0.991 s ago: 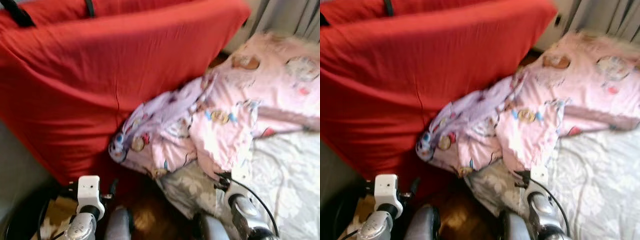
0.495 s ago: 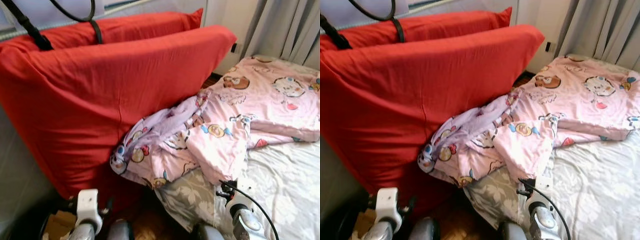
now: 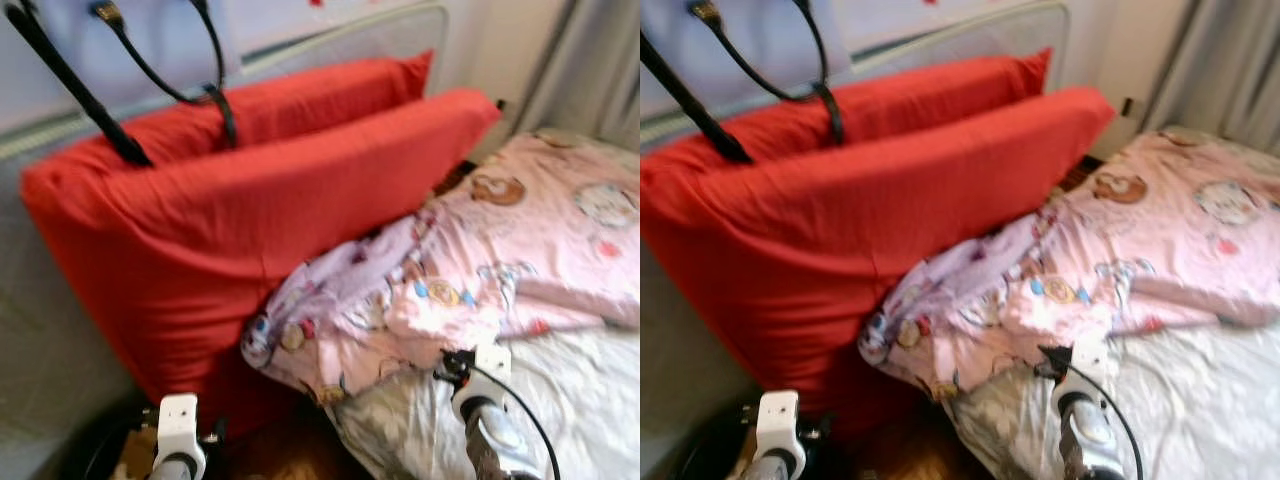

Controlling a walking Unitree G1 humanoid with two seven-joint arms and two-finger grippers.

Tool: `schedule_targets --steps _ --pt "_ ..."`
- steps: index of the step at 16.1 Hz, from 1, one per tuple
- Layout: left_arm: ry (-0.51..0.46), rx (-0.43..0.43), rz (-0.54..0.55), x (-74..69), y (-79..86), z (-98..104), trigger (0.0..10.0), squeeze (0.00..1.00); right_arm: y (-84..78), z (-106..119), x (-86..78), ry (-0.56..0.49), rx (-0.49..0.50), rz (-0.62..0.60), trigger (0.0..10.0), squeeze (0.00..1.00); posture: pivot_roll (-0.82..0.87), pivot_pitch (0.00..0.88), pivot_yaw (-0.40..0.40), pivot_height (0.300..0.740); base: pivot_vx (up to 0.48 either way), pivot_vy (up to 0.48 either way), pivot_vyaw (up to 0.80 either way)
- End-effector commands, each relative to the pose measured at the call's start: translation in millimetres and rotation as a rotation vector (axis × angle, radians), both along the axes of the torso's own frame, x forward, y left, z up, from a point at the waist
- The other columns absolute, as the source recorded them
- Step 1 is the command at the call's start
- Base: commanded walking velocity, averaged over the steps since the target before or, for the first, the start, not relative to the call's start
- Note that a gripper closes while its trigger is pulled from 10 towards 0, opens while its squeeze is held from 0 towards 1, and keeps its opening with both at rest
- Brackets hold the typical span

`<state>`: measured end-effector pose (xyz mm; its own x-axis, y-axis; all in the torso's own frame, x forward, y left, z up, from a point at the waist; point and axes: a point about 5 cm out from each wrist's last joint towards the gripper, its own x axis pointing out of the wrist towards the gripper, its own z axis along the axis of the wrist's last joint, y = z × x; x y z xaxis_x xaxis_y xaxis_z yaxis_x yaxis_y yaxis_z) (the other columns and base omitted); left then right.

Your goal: Clean up the room

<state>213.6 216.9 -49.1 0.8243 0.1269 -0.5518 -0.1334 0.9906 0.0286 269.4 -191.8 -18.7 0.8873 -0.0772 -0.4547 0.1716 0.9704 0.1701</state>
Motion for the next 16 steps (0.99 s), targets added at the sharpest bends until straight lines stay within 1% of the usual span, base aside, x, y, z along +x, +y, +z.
schedule_targets --steps 1,7,11,14,16 --pt "0.032 0.002 0.005 -6.0 0.8 -5.1 10.0 0.0 1.1 0.8 1.2 -0.003 -0.002 0.002 10.0 0.0 0.06 0.0 -0.011 0.74 0.0 0.0 0.0" --pt "0.107 0.0 0.011 -21.0 -0.6 -16.5 10.0 0.0 1.0 -1.7 -2.0 0.005 -0.008 0.002 10.0 0.0 0.06 0.0 -0.022 0.74 0.0 0.0 0.0" --pt "0.125 -0.01 0.003 -25.3 -3.9 -19.8 10.0 0.0 2.0 -0.9 -1.1 0.0 -0.019 0.01 10.0 0.0 0.06 0.0 -0.021 0.74 0.0 0.0 0.0" --pt "0.172 -0.009 -0.002 -35.8 -4.7 -26.2 10.0 0.0 2.5 -0.9 -1.4 -0.003 -0.027 0.012 10.0 0.0 0.05 0.0 -0.019 0.74 0.0 0.0 0.0" --pt "0.177 -0.011 -0.01 -39.0 -6.1 -27.8 10.0 0.0 1.4 -0.7 -1.6 -0.003 -0.036 0.011 10.0 0.0 0.05 0.0 -0.017 0.74 0.0 0.0 0.0"
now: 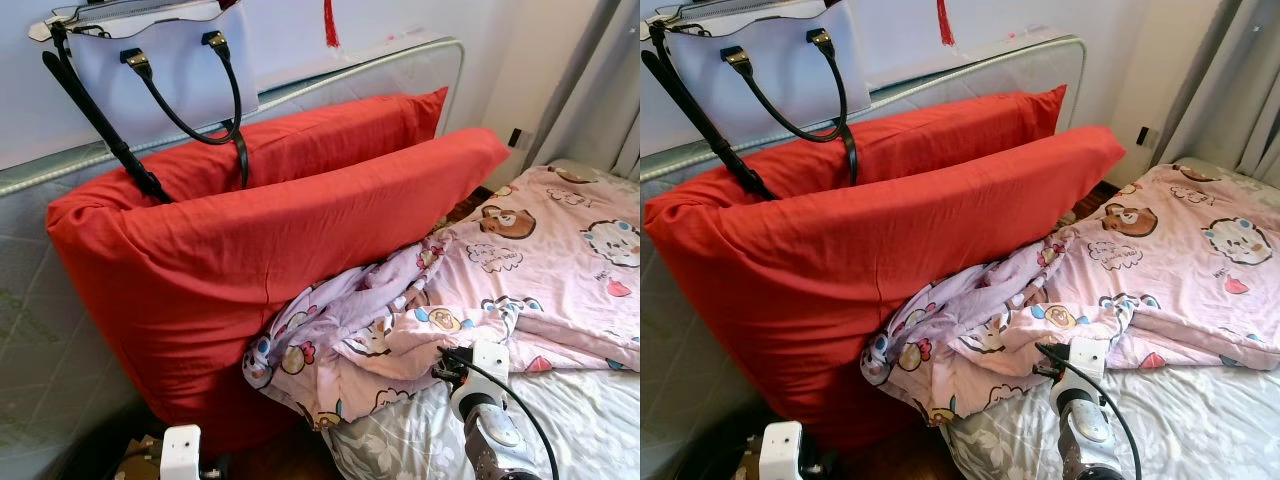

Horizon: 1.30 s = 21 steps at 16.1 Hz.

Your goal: Clean up the room

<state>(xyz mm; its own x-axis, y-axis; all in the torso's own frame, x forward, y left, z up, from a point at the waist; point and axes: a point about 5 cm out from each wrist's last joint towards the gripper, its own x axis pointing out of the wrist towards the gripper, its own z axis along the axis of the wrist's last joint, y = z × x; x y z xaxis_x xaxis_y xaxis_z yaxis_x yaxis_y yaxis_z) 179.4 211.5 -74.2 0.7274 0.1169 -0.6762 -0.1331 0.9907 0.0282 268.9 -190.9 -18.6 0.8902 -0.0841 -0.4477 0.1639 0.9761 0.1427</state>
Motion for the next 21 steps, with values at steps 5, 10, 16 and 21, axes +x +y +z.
schedule_targets --steps 5,10,16,21 --pt "0.042 0.014 -0.022 -13.4 0.5 -6.3 10.0 0.0 -3.7 0.3 -1.9 -0.012 -0.029 -0.012 10.0 0.0 0.05 0.0 -0.016 0.74 0.0 0.0 0.0" --pt "0.036 0.015 -0.029 -11.3 -0.1 -5.4 10.0 0.0 -2.6 0.4 -2.3 -0.018 -0.035 -0.019 10.0 0.0 0.05 0.0 -0.014 0.74 0.0 0.0 0.0" --pt "0.035 0.019 -0.027 -12.5 1.9 -5.4 10.0 0.0 -5.6 3.7 -1.1 -0.048 -0.05 -0.05 10.0 0.0 0.05 0.0 -0.012 0.74 0.0 0.0 0.0" --pt "0.03 0.016 -0.028 -11.0 0.2 -5.0 10.0 0.0 -6.7 5.6 0.2 -0.062 -0.052 -0.059 10.0 0.0 0.05 0.0 -0.014 0.74 0.0 0.0 0.0"
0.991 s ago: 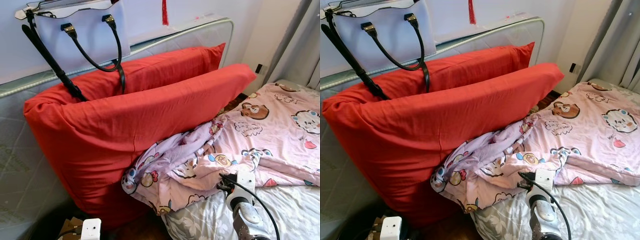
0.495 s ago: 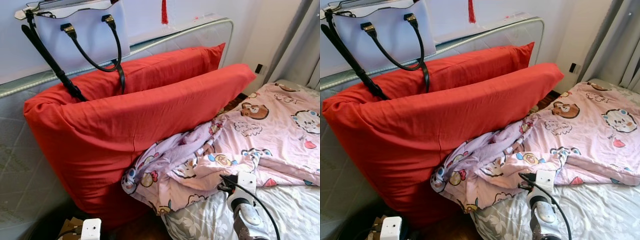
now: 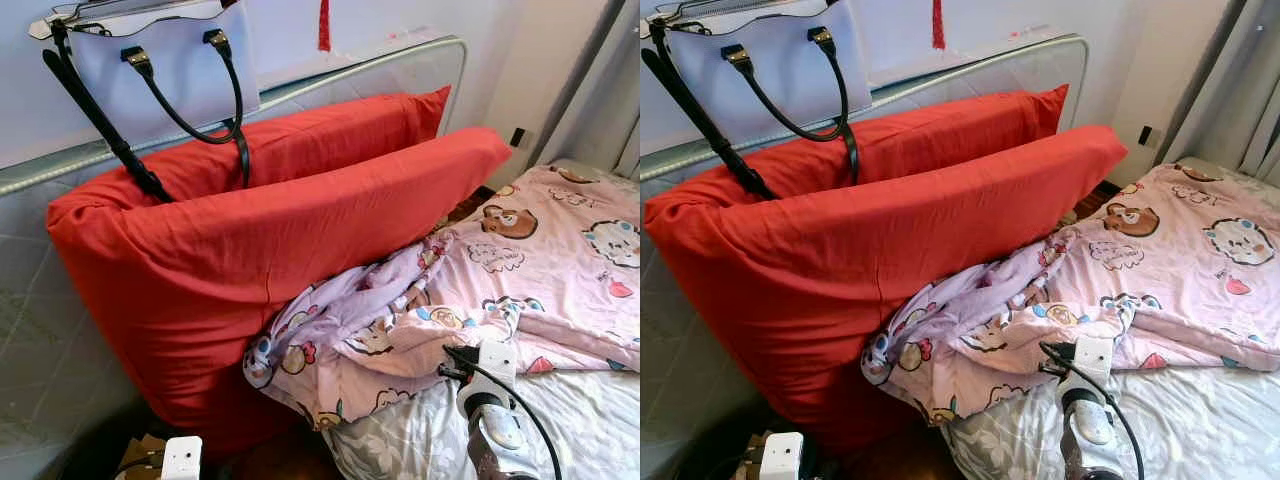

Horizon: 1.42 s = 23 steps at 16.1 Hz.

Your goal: Clean up the room

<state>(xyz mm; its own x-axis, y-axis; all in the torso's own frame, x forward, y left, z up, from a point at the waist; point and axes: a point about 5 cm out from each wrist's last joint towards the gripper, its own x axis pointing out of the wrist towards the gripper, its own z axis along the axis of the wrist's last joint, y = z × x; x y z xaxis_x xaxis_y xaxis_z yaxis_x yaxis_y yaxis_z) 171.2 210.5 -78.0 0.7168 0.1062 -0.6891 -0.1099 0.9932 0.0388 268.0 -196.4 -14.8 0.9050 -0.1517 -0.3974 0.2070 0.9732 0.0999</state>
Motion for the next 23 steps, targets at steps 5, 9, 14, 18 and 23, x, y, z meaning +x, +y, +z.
schedule_targets --steps 5,9,14,18,23 --pt "0.004 0.005 -0.003 -1.8 0.6 -0.7 10.0 0.0 -1.9 2.3 1.3 -0.015 -0.002 -0.013 10.0 0.0 0.06 0.0 -0.015 0.74 0.0 0.0 0.0" --pt "0.005 0.007 0.003 -2.5 2.2 -0.7 10.0 0.0 -1.9 3.9 2.6 -0.026 -0.002 -0.02 10.0 0.0 0.06 0.0 -0.014 0.74 0.0 0.0 0.0" --pt "-0.001 0.008 0.003 -1.8 2.5 -0.1 10.0 0.0 -1.2 5.5 3.6 -0.039 -0.011 -0.025 10.0 0.0 0.06 0.0 -0.011 0.74 -0.197 0.0 0.0" --pt "0.005 0.008 0.002 -2.2 2.4 -0.5 10.0 0.0 -1.1 4.5 2.6 -0.035 -0.014 -0.025 10.0 0.0 0.06 0.0 -0.009 0.74 -0.257 0.0 0.0" --pt "0.001 0.006 0.001 -1.1 1.1 -0.2 10.0 0.0 -2.6 6.0 3.3 -0.043 -0.029 -0.029 10.0 0.0 0.06 0.0 -0.01 0.74 -0.257 0.0 0.0"
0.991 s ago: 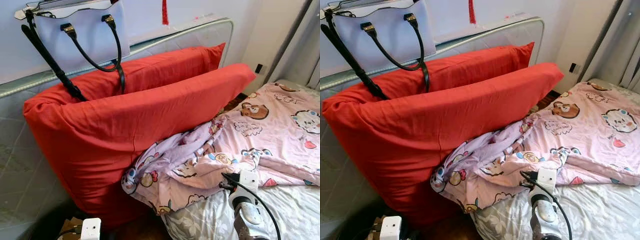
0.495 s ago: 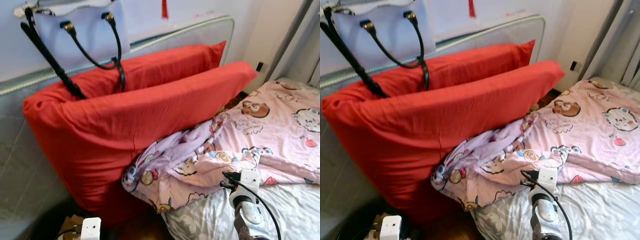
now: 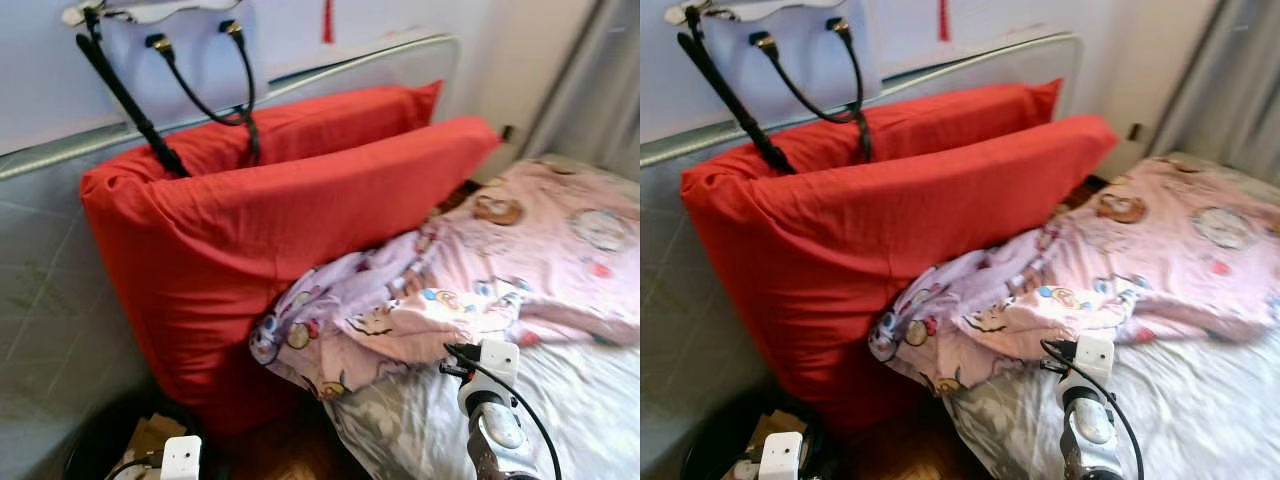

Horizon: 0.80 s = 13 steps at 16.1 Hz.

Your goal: Clean up the room

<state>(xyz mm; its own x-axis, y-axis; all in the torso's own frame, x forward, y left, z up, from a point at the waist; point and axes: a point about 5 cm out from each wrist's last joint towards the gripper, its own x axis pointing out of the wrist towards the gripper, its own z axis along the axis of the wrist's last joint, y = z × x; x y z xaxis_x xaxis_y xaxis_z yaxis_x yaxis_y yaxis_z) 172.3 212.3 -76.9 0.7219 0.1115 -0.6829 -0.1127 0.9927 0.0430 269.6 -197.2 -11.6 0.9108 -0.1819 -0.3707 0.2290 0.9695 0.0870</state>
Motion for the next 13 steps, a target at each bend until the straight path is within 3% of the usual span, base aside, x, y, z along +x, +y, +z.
schedule_targets --steps 1,6,13 --pt "0.009 0.002 -0.001 -2.3 -0.7 -1.3 10.0 0.0 -2.3 3.4 1.9 -0.022 -0.012 -0.008 10.0 0.0 0.06 0.0 -0.01 0.74 -0.259 0.0 0.0" --pt "0.016 0.006 0.002 -4.8 1.6 -2.0 10.0 0.0 -11.3 12.8 6.4 -0.075 -0.064 -0.062 10.0 0.0 0.06 0.0 -0.011 0.74 -0.257 0.0 0.0" --pt "0.019 0.005 -0.008 -6.3 0.3 -2.8 10.0 0.0 -8.0 15.5 6.4 -0.113 -0.076 -0.033 10.0 0.0 0.06 0.0 -0.009 0.74 -0.257 0.0 0.0"
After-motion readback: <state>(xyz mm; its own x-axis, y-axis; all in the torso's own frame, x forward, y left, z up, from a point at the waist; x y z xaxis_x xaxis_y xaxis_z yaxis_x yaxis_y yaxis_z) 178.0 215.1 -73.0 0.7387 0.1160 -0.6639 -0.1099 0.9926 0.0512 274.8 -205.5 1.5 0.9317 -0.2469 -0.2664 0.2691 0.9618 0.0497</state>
